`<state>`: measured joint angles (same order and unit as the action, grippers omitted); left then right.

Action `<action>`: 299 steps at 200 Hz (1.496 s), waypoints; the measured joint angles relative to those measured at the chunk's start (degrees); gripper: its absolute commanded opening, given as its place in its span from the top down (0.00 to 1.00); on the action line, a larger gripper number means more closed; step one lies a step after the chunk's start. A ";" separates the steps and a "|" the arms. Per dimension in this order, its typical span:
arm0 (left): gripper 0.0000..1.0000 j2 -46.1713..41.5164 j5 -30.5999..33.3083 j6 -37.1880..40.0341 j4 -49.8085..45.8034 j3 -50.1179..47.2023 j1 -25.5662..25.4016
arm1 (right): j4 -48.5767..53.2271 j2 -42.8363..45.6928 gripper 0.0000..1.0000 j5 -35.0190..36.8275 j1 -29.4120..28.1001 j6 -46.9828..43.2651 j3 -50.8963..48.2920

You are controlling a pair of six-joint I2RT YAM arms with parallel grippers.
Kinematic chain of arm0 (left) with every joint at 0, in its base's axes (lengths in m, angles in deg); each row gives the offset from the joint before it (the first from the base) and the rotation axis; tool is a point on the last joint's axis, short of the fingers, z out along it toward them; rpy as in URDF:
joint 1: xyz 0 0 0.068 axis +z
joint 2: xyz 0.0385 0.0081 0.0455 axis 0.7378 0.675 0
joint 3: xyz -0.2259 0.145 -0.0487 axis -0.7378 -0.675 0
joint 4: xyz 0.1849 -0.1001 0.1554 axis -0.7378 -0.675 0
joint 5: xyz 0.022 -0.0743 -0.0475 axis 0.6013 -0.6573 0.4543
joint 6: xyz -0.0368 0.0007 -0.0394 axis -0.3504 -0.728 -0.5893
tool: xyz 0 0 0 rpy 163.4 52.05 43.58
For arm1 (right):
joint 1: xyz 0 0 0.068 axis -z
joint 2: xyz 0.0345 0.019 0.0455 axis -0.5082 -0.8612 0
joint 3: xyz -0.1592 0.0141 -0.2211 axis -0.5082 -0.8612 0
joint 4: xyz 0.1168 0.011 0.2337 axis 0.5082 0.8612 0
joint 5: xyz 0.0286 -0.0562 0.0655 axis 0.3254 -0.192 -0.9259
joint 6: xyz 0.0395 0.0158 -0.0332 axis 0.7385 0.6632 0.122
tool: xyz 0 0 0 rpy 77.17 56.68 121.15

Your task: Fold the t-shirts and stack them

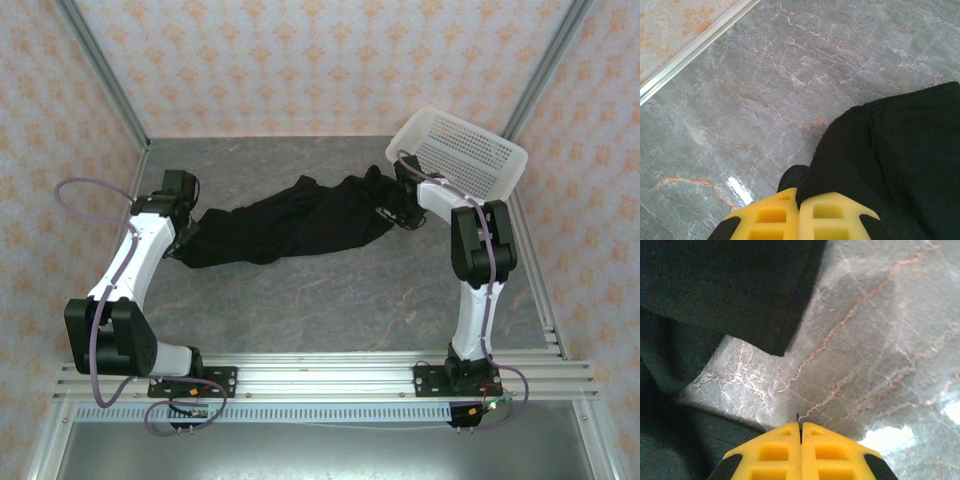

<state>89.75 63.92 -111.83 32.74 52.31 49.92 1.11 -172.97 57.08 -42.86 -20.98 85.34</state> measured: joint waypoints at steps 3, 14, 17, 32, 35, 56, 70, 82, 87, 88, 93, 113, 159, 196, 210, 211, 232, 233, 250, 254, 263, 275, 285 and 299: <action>1.00 0.00 -0.02 0.00 0.04 0.00 0.00 | 0.11 0.28 1.00 0.11 0.00 0.07 -0.11; 1.00 0.00 -0.20 0.00 0.17 0.00 0.00 | 0.83 2.14 1.00 0.96 0.00 0.59 -0.15; 1.00 0.00 -0.26 0.00 0.20 0.00 0.00 | 1.07 2.78 1.00 1.07 0.00 0.66 -0.15; 1.00 0.00 -0.63 0.00 0.35 0.00 0.00 | 3.08 7.21 1.00 2.56 0.15 0.96 -0.02; 1.00 0.00 -0.76 0.00 0.33 0.00 0.00 | 3.58 8.02 1.00 2.75 0.15 1.03 0.09; 1.00 0.00 -1.49 -0.02 0.33 0.00 -0.02 | 8.02 14.29 1.00 4.81 0.26 1.05 1.95; 1.00 -0.09 -1.70 -0.02 0.33 0.00 -0.02 | 11.47 18.51 1.00 6.49 0.26 1.07 2.67; 1.00 -0.35 -1.90 -0.02 0.33 0.00 -0.02 | 14.73 21.75 1.00 7.96 0.26 1.31 2.67; 1.00 -0.59 -2.05 -0.02 0.33 0.00 -0.02 | 16.28 23.06 1.00 8.61 0.26 1.55 2.56; 1.00 -0.61 -2.05 -0.02 0.33 0.00 -0.02 | 16.44 23.26 1.00 8.70 0.26 1.60 2.51; 1.00 -0.85 -2.14 -0.04 0.31 0.00 -0.04 | 17.68 24.61 1.00 9.27 0.26 1.84 2.10; 1.00 -2.05 -2.60 -0.04 0.26 0.00 -0.28 | 22.69 29.94 1.00 11.39 0.26 3.02 -1.22; 1.00 -5.46 -2.69 -0.22 -0.98 0.00 -1.92 | 30.62 40.22 1.00 13.84 0.26 6.40 -14.08; 1.00 -9.03 -2.43 -0.96 -1.97 -2.34 -3.17 | 30.45 43.06 0.93 12.61 0.26 10.19 -29.09; 1.00 -9.75 -2.32 -1.55 -2.40 -3.91 -3.93 | 30.34 42.05 0.81 12.68 0.26 10.86 -32.46; 1.00 -9.77 -2.32 -1.55 -2.43 -4.00 -3.98 | 30.32 41.99 0.80 12.74 0.26 10.97 -32.54; 1.00 -10.38 -2.05 -2.25 -2.99 -6.08 -5.42 | 29.90 40.44 0.52 13.51 0.39 12.22 -33.11; 1.00 -10.43 -2.03 -2.36 -3.02 -6.21 -5.51 | 29.83 40.41 0.51 13.51 0.39 12.48 -33.11; 1.00 -10.97 -1.90 -3.06 -3.21 -7.63 -6.14 | 29.53 40.35 0.46 14.01 0.39 12.74 -32.52; 1.00 -11.08 -1.81 -3.21 -3.23 -7.96 -6.16 | 29.49 40.35 0.46 14.19 0.37 13.09 -32.30; 1.00 -11.26 -1.73 -3.43 -3.30 -8.33 -6.43 | 29.22 40.37 0.47 14.45 0.37 13.11 -31.78; 1.00 -11.26 -1.60 -3.58 -3.50 -8.39 -6.51 | 28.48 40.59 0.49 14.58 0.37 13.07 -31.43; 1.00 -11.26 -1.55 -3.63 -3.54 -8.39 -6.51 | 27.69 41.09 0.49 14.27 0.37 13.09 -31.45; 1.00 -11.26 -1.38 -3.63 -3.61 -8.39 -6.51 | 26.58 42.40 0.49 13.42 0.13 13.11 -31.67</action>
<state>78.50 62.54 -115.45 29.13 43.92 43.40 27.69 -130.57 70.50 -42.73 -7.87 53.67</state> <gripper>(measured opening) 0.043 0.515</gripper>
